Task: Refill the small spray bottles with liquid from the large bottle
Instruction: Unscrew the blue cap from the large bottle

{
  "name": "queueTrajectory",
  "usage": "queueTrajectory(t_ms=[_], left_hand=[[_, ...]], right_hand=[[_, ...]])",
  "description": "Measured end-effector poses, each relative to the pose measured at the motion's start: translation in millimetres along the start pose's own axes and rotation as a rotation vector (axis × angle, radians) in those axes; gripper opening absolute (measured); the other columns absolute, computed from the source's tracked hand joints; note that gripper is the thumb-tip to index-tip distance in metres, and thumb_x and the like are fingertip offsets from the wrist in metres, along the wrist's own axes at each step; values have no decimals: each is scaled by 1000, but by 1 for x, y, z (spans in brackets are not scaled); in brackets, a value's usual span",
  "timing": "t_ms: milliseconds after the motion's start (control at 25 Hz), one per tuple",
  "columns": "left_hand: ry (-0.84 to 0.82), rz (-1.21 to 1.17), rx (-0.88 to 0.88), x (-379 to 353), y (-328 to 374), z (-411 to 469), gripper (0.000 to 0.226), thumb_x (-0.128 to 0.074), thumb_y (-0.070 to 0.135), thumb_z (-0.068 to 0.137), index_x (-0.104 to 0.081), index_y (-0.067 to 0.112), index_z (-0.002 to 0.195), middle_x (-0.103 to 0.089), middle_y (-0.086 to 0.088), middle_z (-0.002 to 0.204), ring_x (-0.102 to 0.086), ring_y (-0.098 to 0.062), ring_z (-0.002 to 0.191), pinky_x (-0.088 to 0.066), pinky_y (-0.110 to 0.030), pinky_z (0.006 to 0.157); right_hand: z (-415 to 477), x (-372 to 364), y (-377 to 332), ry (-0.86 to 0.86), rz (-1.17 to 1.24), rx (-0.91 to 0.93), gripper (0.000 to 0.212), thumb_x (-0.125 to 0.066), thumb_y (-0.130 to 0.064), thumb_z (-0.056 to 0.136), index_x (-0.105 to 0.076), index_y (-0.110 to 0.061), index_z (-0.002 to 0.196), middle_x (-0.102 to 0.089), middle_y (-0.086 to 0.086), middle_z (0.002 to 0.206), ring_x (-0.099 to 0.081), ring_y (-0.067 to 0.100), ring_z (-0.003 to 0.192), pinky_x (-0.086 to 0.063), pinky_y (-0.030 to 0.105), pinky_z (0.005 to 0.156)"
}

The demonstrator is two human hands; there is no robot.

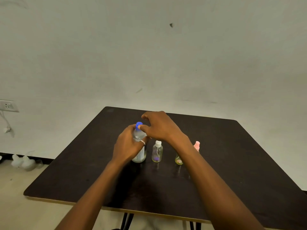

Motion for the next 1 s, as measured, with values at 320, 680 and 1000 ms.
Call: queueTrajectory(t_ms=[320,680,1000], left_hand=[[99,82,-126,3,-1,-2,36,-70,35,79,-63,19,110,-67,6,88,-66,-13,79,-45,-20,63],[155,35,-106,4,4,-9,48,-72,50,78,-60,30,119,-66,13,91,-65,-8,81,-53,-28,67],[159,-5,-101,-1,-5,-5,42,-75,53,75,-63,32,110,-68,14,91,-66,-6,83,-50,-21,66]], right_hand=[[16,-27,0,13,7,-38,34,-67,-38,83,-66,-20,112,-68,0,107,-63,18,92,-54,34,84],[29,-23,-6,81,-128,-86,52,-63,-58,83,-43,-18,55,-45,-2,57,-50,17,60,-42,31,57],[38,-28,-4,-79,-85,49,26,-65,-36,89,-72,-12,84,-69,4,78,-62,18,71,-51,28,65]])
Point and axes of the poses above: each hand's wrist, its own z-axis towards the middle knuckle, its own x-axis out of the back of the hand, y = z × x, the point moved 4 cm from there along z, towards the middle knuckle
